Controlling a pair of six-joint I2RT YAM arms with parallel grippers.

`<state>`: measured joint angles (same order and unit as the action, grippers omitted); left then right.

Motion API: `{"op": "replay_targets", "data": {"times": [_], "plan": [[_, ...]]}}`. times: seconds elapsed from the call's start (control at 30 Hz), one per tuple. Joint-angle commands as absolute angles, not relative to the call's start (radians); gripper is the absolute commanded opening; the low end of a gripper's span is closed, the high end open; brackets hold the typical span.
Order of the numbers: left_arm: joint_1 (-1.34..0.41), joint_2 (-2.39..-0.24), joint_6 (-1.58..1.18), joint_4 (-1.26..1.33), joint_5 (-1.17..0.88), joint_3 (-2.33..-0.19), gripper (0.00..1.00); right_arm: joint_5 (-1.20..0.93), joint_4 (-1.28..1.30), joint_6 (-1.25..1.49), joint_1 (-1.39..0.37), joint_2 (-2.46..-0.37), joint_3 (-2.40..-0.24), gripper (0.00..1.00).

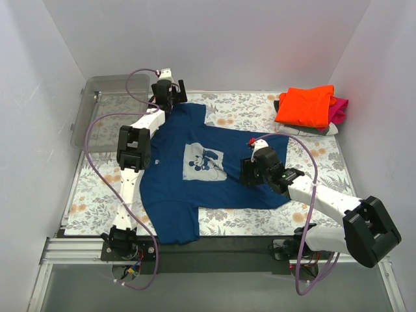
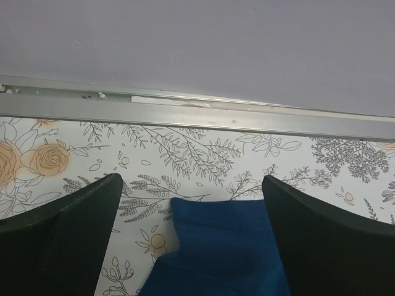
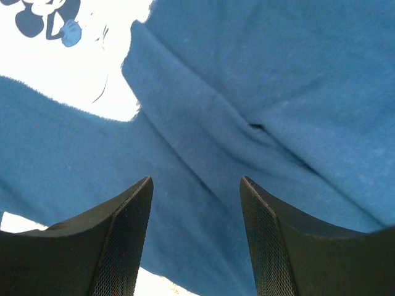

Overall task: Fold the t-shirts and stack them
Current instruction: Flatten the tshirt out

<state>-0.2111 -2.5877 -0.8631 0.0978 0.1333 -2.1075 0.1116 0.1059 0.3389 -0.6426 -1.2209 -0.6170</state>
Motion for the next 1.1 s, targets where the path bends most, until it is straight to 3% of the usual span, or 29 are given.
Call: {"op": "replay_targets", "data": {"times": [0.0, 0.23, 0.4, 0.6, 1.07], "plan": [[-0.225, -2.419, -0.839, 0.124, 0.141, -2.083, 0.89, 0.179, 0.083, 0.322, -0.644, -1.197, -0.672, 0.53], [-0.294, -2.090, -0.926, 0.172, 0.084, -1.685, 0.90, 0.250, 0.081, 0.296, -0.600, -1.264, -0.739, 0.54], [-0.336, -1.970, -1.026, 0.183, 0.035, -1.371, 0.91, 0.294, 0.071, 0.270, -0.534, -1.344, -0.810, 0.54], [-0.367, -1.873, -1.092, 0.202, 0.041, -1.142, 0.91, 0.321, 0.032, 0.252, -0.486, -1.449, -0.882, 0.54], [-0.371, -1.824, -1.118, 0.212, 0.064, -1.003, 0.91, 0.387, 0.014, 0.173, -0.391, -1.739, -1.092, 0.53]]}}
